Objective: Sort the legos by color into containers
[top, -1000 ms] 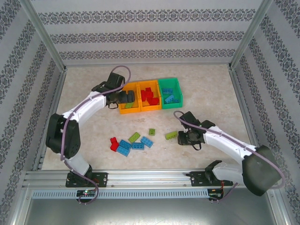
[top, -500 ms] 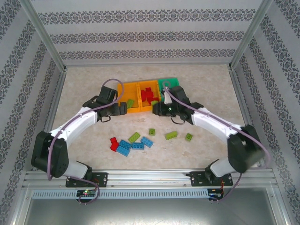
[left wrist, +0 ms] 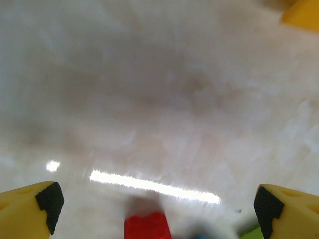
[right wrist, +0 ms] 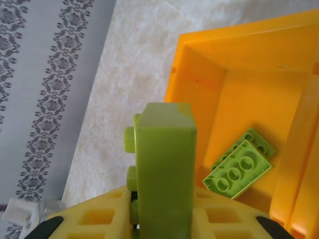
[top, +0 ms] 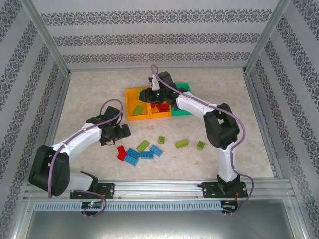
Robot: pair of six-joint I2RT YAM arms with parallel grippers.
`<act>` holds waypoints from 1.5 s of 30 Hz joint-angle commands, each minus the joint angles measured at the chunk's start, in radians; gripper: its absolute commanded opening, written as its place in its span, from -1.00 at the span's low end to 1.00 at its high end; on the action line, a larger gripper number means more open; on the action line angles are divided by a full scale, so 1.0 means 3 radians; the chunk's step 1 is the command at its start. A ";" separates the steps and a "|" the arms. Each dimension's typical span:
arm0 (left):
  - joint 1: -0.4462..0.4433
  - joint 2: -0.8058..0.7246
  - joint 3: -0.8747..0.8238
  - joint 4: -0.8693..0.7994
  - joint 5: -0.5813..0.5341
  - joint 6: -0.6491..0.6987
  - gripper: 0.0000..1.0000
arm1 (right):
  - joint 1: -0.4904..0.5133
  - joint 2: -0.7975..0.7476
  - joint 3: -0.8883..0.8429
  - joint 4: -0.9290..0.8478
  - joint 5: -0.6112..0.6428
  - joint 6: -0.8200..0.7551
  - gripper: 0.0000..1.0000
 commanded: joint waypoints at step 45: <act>-0.0187 0.0220 0.0034 -0.0177 0.0241 -0.0614 -0.30 | -0.0623 -0.1252 -0.1194 -0.0320 0.0611 -0.0309 0.11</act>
